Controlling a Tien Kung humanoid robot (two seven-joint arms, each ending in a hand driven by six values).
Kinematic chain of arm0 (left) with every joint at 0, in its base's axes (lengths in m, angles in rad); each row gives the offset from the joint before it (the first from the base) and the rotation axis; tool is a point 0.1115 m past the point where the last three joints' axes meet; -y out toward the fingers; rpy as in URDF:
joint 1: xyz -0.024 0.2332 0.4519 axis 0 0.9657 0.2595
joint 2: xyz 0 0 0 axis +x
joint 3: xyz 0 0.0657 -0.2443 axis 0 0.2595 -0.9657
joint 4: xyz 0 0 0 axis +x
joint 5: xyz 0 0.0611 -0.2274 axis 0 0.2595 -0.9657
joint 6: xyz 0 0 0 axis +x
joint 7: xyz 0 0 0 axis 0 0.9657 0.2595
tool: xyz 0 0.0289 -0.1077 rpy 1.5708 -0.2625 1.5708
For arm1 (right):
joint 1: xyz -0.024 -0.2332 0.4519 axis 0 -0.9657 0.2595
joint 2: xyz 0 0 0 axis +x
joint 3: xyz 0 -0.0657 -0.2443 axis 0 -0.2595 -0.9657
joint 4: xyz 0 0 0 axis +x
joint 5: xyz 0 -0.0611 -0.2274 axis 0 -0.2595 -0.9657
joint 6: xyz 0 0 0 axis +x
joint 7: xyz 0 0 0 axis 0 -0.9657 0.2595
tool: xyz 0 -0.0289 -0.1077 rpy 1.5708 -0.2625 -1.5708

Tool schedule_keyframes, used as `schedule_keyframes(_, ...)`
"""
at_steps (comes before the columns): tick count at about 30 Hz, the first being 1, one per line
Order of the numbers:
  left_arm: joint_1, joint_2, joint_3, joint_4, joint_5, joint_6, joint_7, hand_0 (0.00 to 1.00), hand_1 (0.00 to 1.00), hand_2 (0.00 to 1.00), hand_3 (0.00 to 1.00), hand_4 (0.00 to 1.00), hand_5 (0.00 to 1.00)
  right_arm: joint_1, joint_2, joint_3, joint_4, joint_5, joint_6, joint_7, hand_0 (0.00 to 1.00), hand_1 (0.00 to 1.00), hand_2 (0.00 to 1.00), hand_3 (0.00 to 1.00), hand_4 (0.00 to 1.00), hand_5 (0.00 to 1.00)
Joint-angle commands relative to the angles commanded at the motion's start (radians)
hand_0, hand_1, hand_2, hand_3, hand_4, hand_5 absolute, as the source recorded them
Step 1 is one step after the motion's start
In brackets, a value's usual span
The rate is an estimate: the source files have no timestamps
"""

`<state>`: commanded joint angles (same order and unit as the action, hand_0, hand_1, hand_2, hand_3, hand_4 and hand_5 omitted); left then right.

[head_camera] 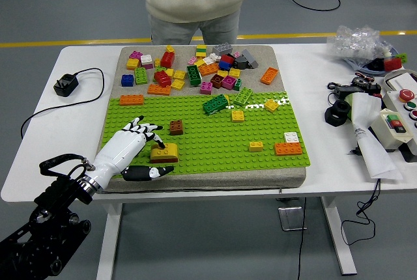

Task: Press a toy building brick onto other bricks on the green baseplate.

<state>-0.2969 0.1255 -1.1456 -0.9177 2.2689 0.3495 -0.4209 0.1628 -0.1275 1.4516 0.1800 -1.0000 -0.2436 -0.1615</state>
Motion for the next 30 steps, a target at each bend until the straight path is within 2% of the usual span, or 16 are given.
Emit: schedule_keyframes(30,-0.018,-0.009,0.015,0.03,0.0,-0.002,-0.002,0.998,0.89,0.871,0.562,0.903,0.678,0.001,0.001,0.001,0.0,0.004,0.0,0.001,0.803,0.732,0.755,0.742,0.998,0.669)
